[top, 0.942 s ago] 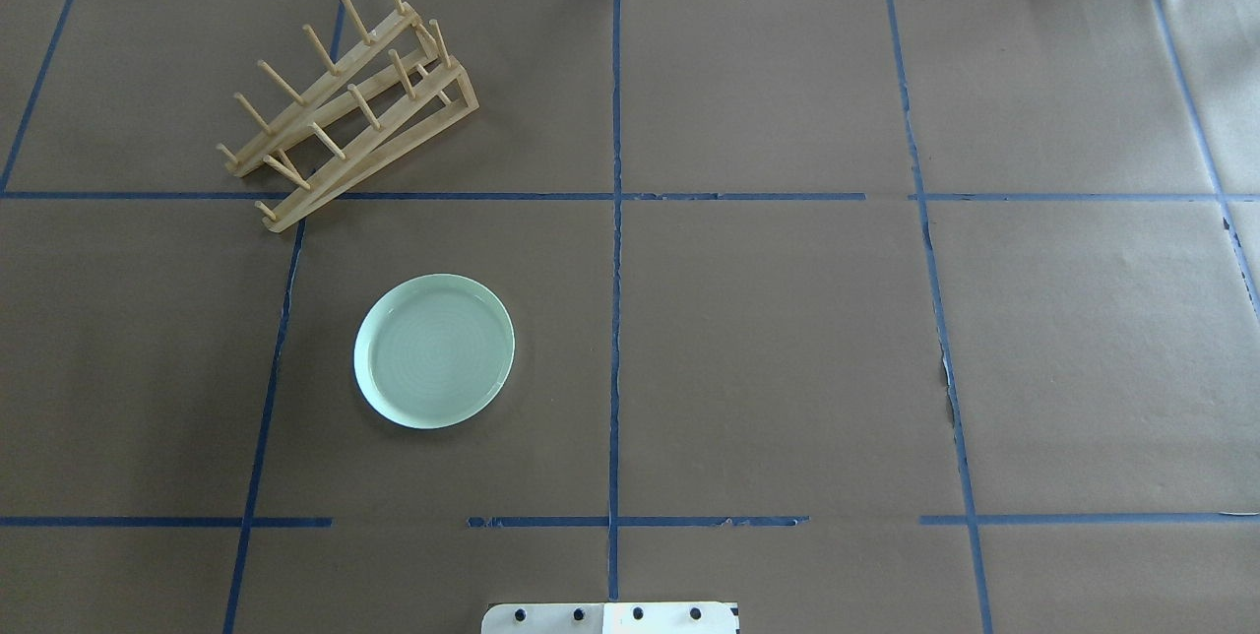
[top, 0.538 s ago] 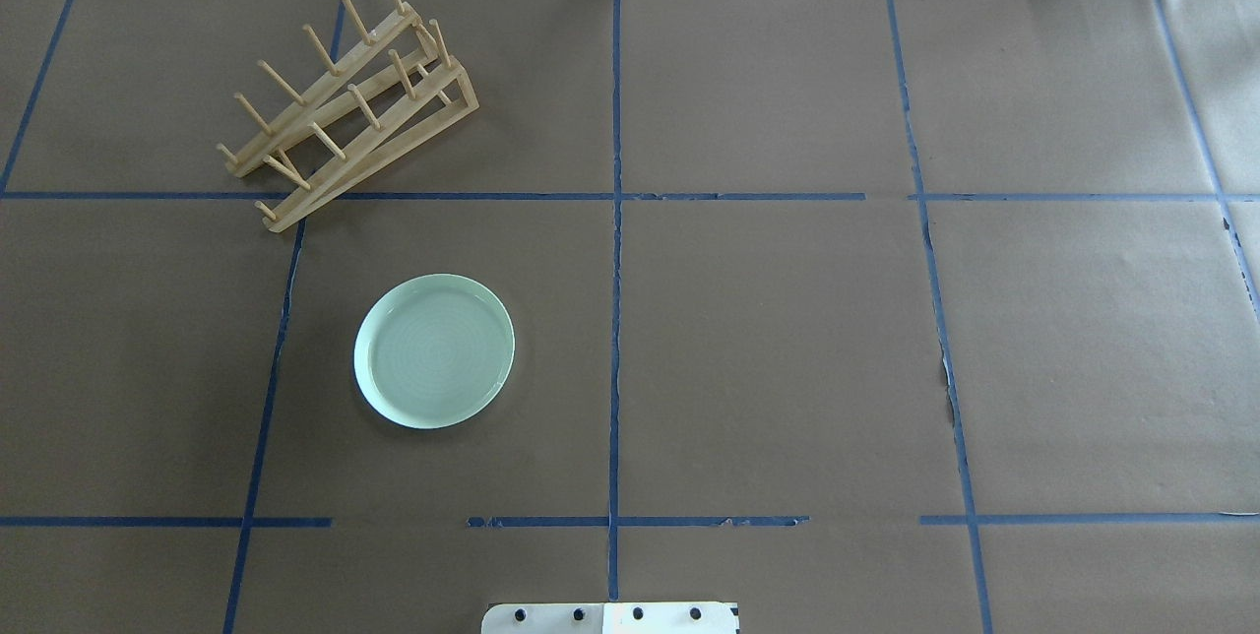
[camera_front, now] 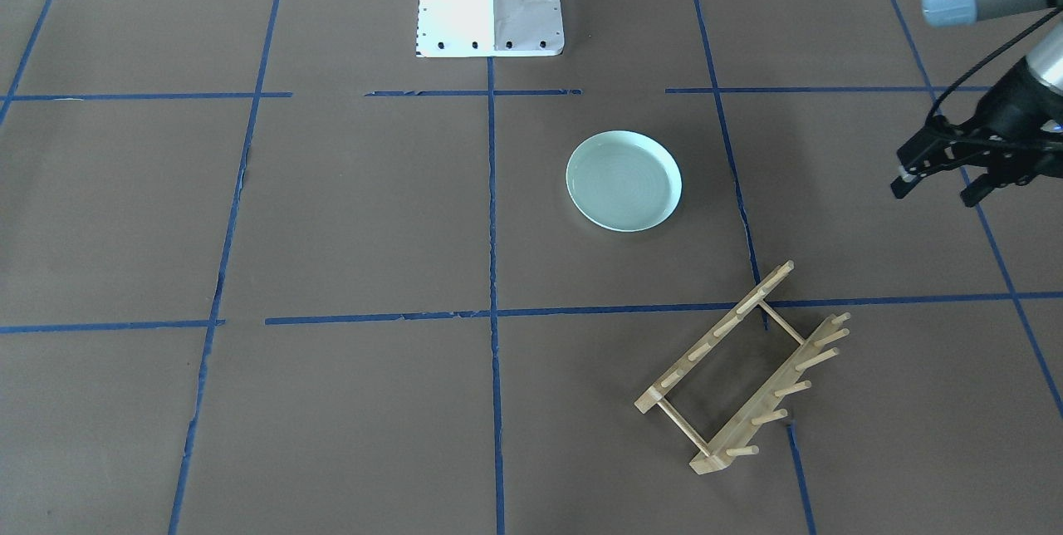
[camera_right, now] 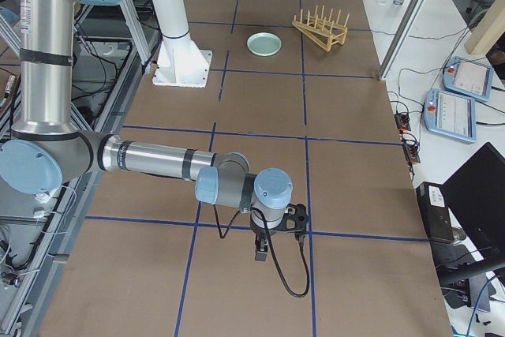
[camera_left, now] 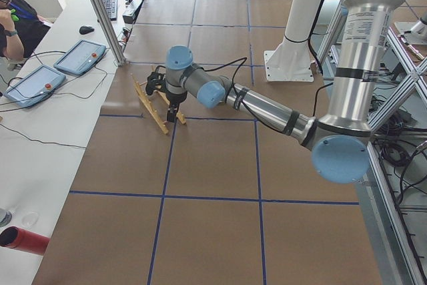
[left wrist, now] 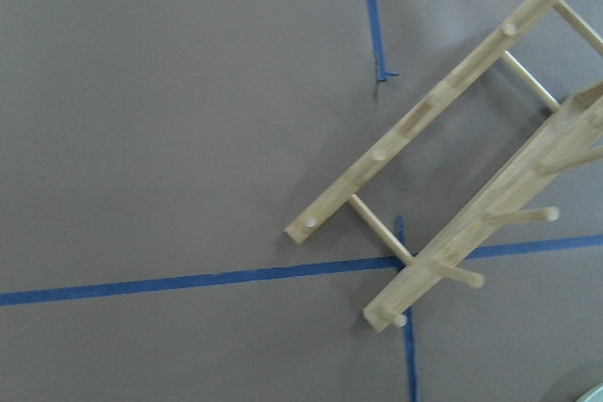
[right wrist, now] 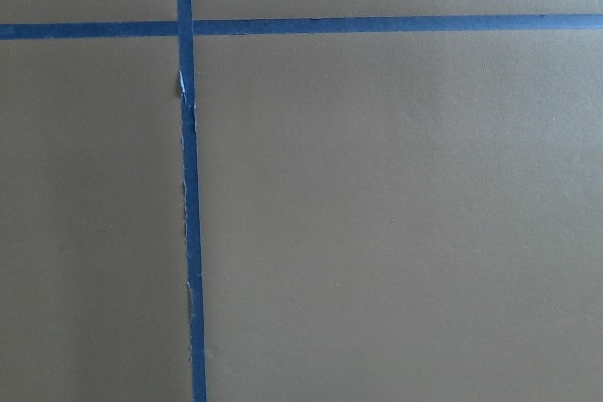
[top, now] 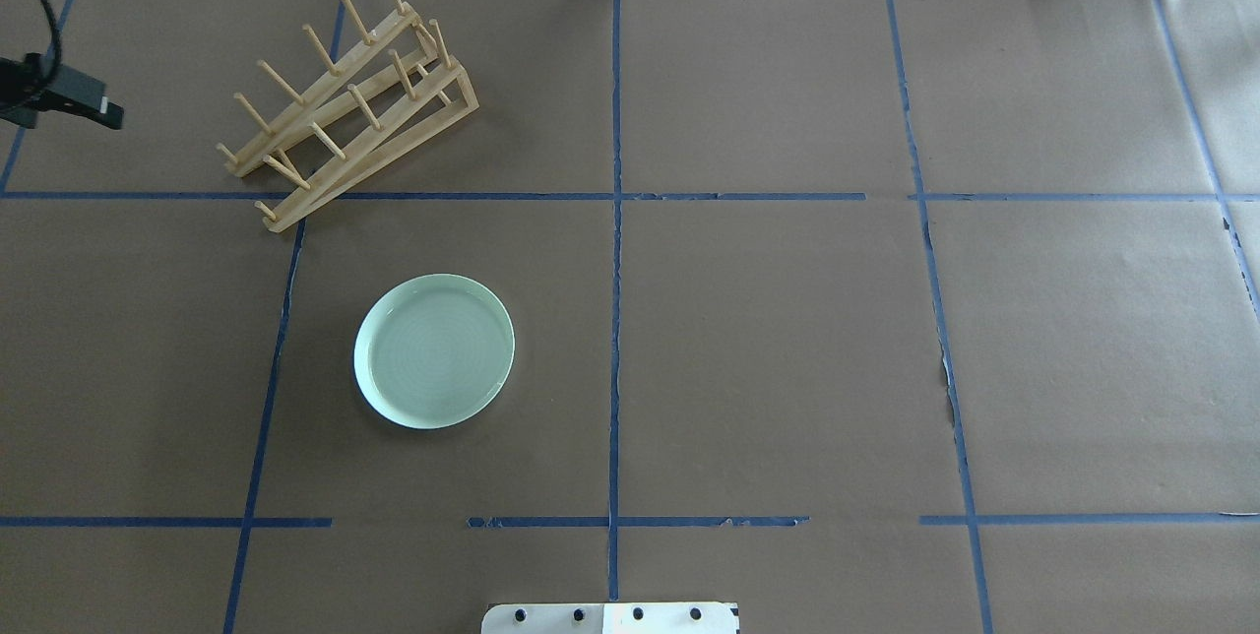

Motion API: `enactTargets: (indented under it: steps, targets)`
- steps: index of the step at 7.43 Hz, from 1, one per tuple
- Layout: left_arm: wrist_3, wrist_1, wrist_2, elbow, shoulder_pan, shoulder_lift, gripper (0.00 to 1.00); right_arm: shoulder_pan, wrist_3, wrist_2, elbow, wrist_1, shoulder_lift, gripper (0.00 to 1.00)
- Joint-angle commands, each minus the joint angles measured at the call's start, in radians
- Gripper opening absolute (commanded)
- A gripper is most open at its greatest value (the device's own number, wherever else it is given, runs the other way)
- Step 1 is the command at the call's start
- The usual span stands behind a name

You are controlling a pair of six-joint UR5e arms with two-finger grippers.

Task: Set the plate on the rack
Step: 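Move the left gripper down toward the rim of the pale green plate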

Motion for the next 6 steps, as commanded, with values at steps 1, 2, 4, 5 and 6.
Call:
enactTargets:
  steps: [1, 2, 4, 5, 6]
  targets:
    - [-0.361, 0.093, 0.102, 0.023, 0.215, -0.203, 1.0, -0.001, 0.0, 0.0, 0.001, 0.001, 0.0, 1.0]
    - [-0.442, 0.243, 0.148, 0.062, 0.31, -0.318, 1.0, 0.001, 0.0, 0.0, 0.0, 0.001, 0.0, 1.0]
    - [-0.576, 0.332, 0.234, 0.153, 0.431, -0.42, 1.0, 0.001, 0.0, 0.0, 0.001, 0.001, 0.0, 1.0]
    - [-0.634, 0.333, 0.275, 0.213, 0.476, -0.455, 1.0, 0.001, 0.0, 0.0, 0.001, 0.001, 0.0, 1.0]
    - [-0.661, 0.357, 0.31, 0.28, 0.522, -0.505, 1.0, 0.001, 0.0, 0.0, 0.001, 0.001, 0.0, 1.0]
